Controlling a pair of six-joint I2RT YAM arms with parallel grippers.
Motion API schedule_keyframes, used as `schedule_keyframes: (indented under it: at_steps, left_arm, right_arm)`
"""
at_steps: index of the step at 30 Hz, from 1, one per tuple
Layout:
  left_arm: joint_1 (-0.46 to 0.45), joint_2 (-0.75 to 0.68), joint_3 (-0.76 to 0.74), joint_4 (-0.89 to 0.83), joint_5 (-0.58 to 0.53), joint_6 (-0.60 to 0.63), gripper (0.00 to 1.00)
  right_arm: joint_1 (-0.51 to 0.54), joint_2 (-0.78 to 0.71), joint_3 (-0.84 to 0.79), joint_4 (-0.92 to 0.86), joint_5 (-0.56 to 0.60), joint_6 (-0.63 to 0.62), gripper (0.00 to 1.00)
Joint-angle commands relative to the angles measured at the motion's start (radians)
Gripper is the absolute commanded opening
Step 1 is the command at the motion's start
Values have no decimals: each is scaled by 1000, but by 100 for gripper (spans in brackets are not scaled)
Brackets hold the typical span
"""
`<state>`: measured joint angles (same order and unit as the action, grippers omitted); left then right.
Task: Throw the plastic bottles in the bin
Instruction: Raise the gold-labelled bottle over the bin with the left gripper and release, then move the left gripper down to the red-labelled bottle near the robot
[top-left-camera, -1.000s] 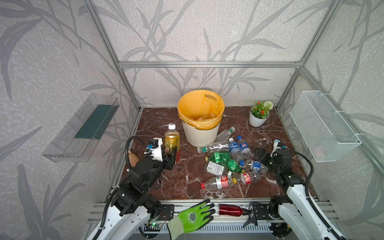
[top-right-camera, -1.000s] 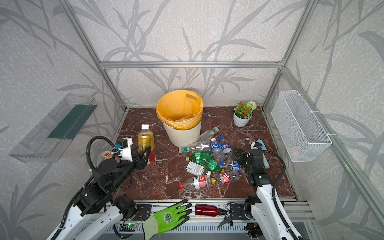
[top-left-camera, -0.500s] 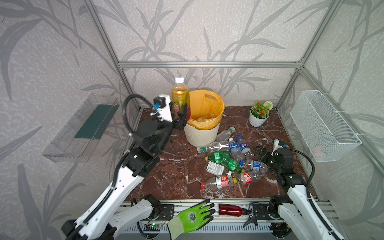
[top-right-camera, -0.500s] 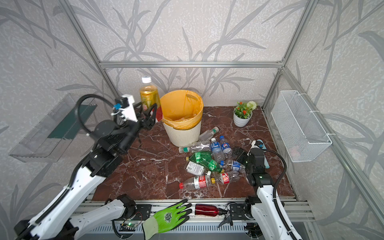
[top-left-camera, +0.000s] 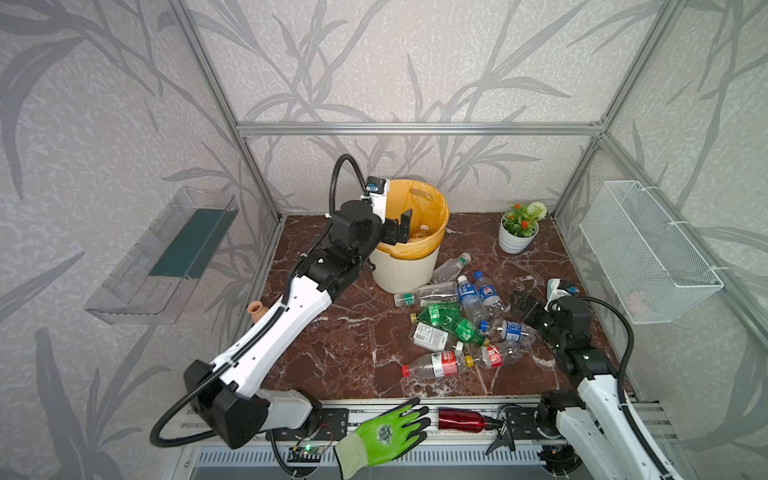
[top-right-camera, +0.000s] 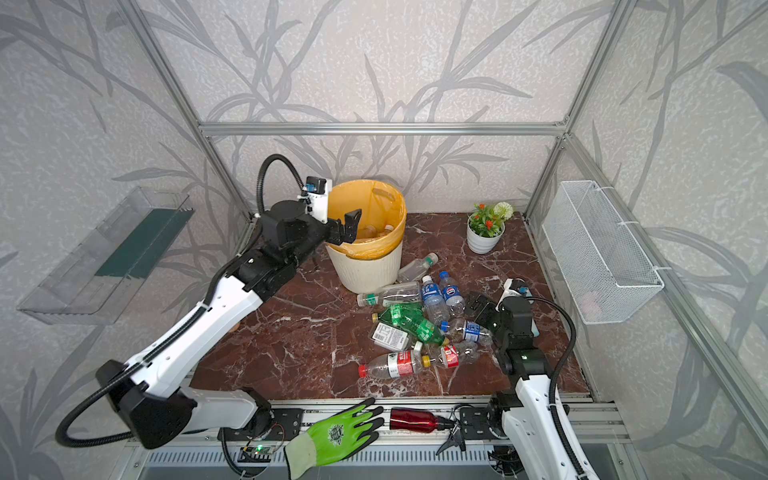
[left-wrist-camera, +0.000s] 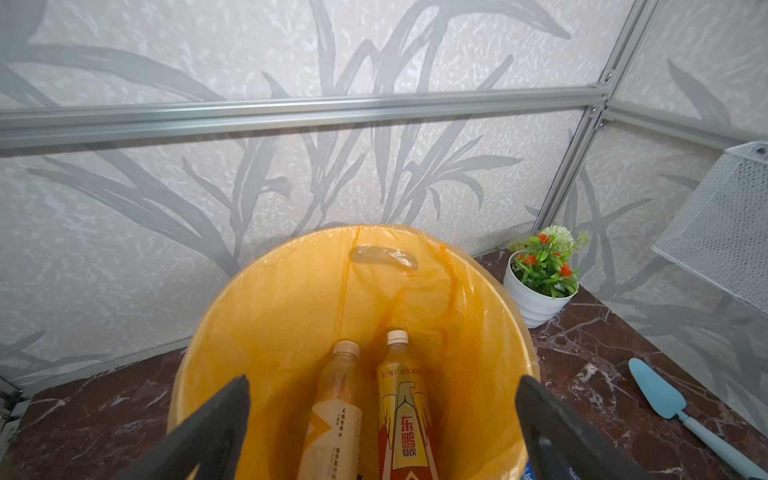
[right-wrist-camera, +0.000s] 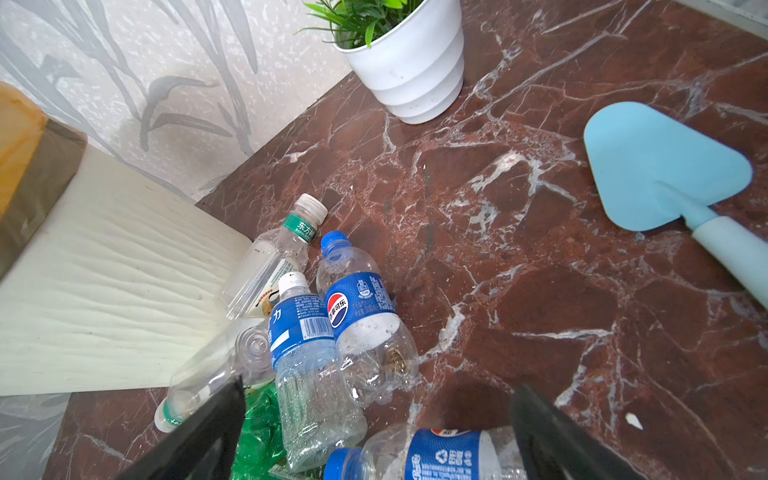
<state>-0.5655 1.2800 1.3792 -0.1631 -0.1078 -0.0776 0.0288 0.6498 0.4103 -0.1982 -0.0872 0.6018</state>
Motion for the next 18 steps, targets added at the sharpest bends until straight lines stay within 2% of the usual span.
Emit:
schedule_keyframes:
  at_steps: [1, 8, 13, 18]
  left_arm:
    - [2, -104, -47, 76, 29, 18, 99]
    - [-30, -224, -203, 68, 77, -10, 99]
    - [-131, -267, -312, 17, 17, 17, 99]
    - [-219, -280, -426, -12, 32, 9, 99]
  right_arm:
    - [-6, 13, 15, -8, -2, -6, 100]
    - [-6, 24, 14, -8, -10, 9, 100]
    - [-4, 17, 11, -18, -28, 13, 100]
    - [-4, 7, 2, -40, -32, 9, 100]
